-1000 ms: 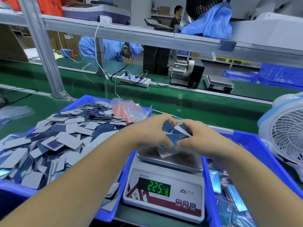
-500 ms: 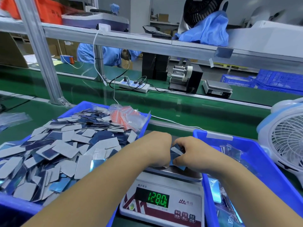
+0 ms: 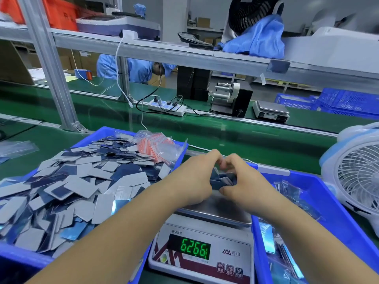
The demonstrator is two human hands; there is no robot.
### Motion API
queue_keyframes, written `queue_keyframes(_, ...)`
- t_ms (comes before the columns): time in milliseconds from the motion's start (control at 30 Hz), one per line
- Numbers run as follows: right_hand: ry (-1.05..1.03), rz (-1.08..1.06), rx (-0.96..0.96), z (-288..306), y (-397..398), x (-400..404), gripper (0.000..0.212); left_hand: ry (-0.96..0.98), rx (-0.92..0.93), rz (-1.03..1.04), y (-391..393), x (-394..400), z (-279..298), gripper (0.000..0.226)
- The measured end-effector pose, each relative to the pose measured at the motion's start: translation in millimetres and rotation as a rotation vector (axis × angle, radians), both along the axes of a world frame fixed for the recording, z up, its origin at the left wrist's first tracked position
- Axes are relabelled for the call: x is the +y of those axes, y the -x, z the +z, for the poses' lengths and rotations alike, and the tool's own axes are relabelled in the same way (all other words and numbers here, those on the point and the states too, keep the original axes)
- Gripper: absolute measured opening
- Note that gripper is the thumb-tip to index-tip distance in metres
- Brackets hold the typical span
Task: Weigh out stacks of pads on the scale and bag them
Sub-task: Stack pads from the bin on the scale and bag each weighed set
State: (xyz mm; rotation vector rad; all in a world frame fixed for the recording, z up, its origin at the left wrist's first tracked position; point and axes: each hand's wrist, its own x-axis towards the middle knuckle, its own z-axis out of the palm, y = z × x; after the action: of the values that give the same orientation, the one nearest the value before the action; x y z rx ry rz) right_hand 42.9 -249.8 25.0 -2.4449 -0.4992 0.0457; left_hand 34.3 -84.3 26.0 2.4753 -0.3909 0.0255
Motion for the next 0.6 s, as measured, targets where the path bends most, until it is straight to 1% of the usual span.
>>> queue_keyframes(67,-0.032,0.003,-0.054,-2.9,-0.1,-0.8,0.044,0.088,-0.033,-0.016,0.0,2.5,-3.9,0.054)
queue_keyframes(167,-0.019,0.029,-0.033,-15.5,3.0,0.6,0.053,0.139,0.023,-0.049,1.9,8.2,-17.0,0.057)
queue_keyframes(233,-0.031,0.022,-0.047,-23.7,3.5,4.1,0.052,0.151,0.048,-0.053,2.2,11.0,-24.7,0.061)
queue_keyframes(300,-0.084,0.012,-0.094,-27.0,3.1,7.7,0.049,0.189,0.049,-0.072,2.1,10.3,-28.2,0.069)
queue_keyframes(433,-0.158,0.006,-0.148,-25.6,4.5,7.2,0.053,0.326,0.031,-0.065,2.8,6.4,-26.7,0.081)
queue_keyframes(500,-0.137,0.017,-0.136,-25.9,3.2,5.5,0.048,0.403,0.039,-0.068,2.8,6.2,-27.5,0.084)
queue_keyframes(600,-0.097,0.026,-0.126,-28.1,2.6,3.3,0.040,0.431,0.039,-0.085,4.3,4.6,-30.6,0.083)
